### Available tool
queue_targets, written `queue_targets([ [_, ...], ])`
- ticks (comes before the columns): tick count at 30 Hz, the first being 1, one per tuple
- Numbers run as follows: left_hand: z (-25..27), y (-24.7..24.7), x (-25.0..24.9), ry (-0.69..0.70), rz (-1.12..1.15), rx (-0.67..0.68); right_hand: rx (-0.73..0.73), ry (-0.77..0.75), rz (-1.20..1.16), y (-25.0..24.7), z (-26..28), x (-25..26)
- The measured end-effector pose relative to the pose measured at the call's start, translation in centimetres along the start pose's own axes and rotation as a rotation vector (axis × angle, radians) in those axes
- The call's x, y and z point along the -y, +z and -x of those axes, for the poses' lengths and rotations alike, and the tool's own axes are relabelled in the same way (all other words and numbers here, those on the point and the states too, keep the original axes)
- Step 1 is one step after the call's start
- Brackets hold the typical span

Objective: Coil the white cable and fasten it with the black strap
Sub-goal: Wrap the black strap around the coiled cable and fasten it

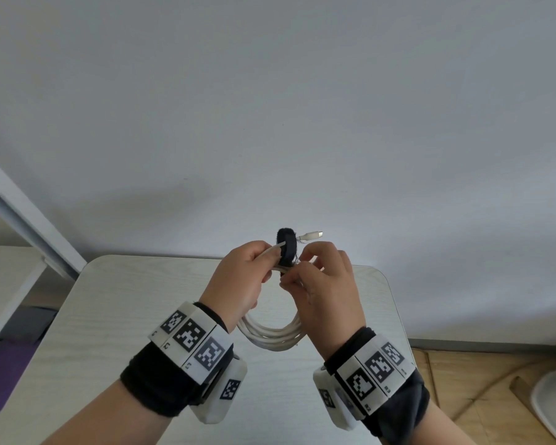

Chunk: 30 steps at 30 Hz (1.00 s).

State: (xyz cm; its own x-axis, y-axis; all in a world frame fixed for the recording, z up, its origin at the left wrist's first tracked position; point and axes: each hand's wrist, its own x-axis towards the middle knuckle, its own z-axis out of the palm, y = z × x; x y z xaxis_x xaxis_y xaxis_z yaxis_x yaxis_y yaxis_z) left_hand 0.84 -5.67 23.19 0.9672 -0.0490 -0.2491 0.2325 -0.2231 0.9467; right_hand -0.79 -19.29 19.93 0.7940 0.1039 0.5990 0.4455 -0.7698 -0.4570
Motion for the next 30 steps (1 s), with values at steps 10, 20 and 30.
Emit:
queue_targets([
  [10, 0.37, -0.06, 0.33, 0.000, -0.013, 0.031, 0.021, -0.059, 0.066, -0.54, 0.69, 0.75],
  [20, 0.71, -0.06, 0.18, 0.008, 0.009, 0.044, 0.074, -0.012, -0.249, -0.72, 0.00, 0.32],
  [30, 0.81, 0.00, 0.48, -0.040, 0.049, 0.064, 0.039, -0.067, -0.304, -0.83, -0.20, 0.23],
])
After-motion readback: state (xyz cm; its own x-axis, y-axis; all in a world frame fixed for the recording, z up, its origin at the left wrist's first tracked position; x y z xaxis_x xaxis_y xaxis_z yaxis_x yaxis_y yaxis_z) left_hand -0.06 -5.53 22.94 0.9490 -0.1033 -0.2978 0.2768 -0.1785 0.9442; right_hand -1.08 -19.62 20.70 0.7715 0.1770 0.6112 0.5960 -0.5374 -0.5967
